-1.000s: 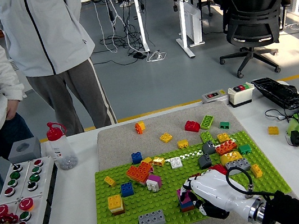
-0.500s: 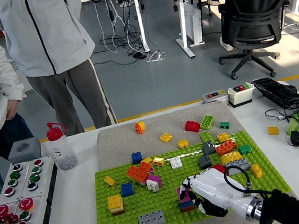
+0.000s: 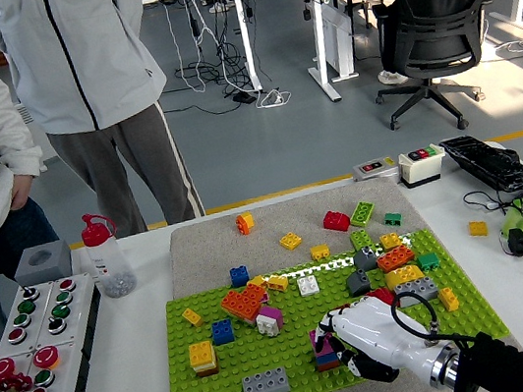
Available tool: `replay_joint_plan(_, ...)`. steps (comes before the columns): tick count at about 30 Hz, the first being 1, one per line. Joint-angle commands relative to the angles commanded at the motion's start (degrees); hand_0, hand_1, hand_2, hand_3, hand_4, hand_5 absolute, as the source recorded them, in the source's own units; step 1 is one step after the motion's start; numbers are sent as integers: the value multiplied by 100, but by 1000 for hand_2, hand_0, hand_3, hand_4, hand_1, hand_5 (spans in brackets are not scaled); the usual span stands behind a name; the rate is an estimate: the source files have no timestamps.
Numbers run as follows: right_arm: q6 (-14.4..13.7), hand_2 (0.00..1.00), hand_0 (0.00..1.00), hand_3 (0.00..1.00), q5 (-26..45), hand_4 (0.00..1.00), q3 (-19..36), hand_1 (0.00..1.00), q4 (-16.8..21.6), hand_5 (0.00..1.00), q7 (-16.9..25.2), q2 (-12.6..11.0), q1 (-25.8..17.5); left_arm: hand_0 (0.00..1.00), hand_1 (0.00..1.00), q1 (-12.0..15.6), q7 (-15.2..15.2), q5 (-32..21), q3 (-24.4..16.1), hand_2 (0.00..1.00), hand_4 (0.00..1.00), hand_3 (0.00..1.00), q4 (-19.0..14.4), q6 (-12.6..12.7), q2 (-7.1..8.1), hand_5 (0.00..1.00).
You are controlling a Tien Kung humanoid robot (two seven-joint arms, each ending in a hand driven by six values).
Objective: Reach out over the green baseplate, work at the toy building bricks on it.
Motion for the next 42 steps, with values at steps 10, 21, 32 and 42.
replay_joint_plan(10, 17, 639, 194, 556, -3, 127, -25, 259, 0, 2, -14, 3, -6, 695, 717, -1, 0, 9, -3, 705, 386, 633, 0, 4, 0, 998)
replay_joint_plan(21, -2, 637, 196, 555, -34, 127, -4, 261, 2, 2, -23, 16, -15, 695, 717, 11, 13, 25, -4, 705, 386, 633, 0, 2, 0, 998)
replay_joint_plan(32, -150, 637, 204, 555, -98, 129, 308, 272, 212, 2, 68, -30, -140, 694, 717, 51, 25, 55, -33, 704, 386, 633, 0, 3, -4, 998)
replay_joint_plan(42, -709, 615, 216, 554, 78, 129, 867, 270, 325, 2, 271, -111, -503, 694, 717, 67, 18, 62, -39, 705, 385, 634, 0, 3, -1, 998)
